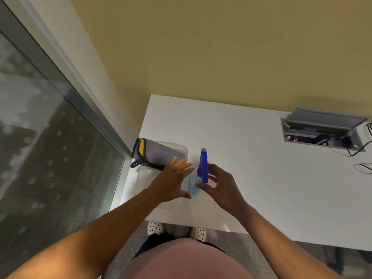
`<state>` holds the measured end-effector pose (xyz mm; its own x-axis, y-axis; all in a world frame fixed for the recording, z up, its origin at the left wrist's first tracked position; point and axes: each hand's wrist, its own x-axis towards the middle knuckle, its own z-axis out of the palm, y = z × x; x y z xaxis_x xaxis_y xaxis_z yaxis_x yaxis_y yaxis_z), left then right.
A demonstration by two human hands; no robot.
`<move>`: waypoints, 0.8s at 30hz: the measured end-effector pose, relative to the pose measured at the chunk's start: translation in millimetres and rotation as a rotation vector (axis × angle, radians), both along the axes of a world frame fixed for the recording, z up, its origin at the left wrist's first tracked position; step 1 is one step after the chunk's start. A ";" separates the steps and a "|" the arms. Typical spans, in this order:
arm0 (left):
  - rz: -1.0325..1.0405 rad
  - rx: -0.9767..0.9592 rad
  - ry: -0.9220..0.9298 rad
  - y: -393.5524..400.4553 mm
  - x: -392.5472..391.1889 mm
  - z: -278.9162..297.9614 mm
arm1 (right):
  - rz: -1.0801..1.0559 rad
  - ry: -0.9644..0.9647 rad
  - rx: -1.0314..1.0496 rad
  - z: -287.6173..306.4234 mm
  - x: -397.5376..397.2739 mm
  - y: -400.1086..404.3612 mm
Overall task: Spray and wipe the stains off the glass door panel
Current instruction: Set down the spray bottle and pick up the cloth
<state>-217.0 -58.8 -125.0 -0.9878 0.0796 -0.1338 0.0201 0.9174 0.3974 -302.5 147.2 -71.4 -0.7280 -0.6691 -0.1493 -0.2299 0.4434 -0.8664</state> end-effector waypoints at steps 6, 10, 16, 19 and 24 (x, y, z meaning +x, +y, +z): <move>0.612 0.007 0.286 -83.3 20.4 37.0 | 0.101 0.060 0.133 14.2 -4.0 4.8; 0.958 0.305 -0.025 -112.6 22.9 37.4 | 0.107 0.059 0.230 33.4 -12.0 12.4; 1.016 0.600 -0.197 -132.4 16.7 23.8 | -0.166 0.214 0.197 77.5 -25.6 13.0; 1.036 0.648 -0.198 -136.0 15.4 24.7 | -0.300 0.299 0.077 110.2 -22.5 -0.3; 0.969 0.671 -0.087 -130.0 9.8 32.6 | -0.386 0.524 -0.109 151.5 7.7 -33.5</move>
<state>-207.2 -188.8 -92.4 -0.6644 -0.6178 -0.4207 -0.6205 0.1422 0.7712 -294.9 113.6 80.0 -0.8767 -0.3365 0.3437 -0.4751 0.4946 -0.7277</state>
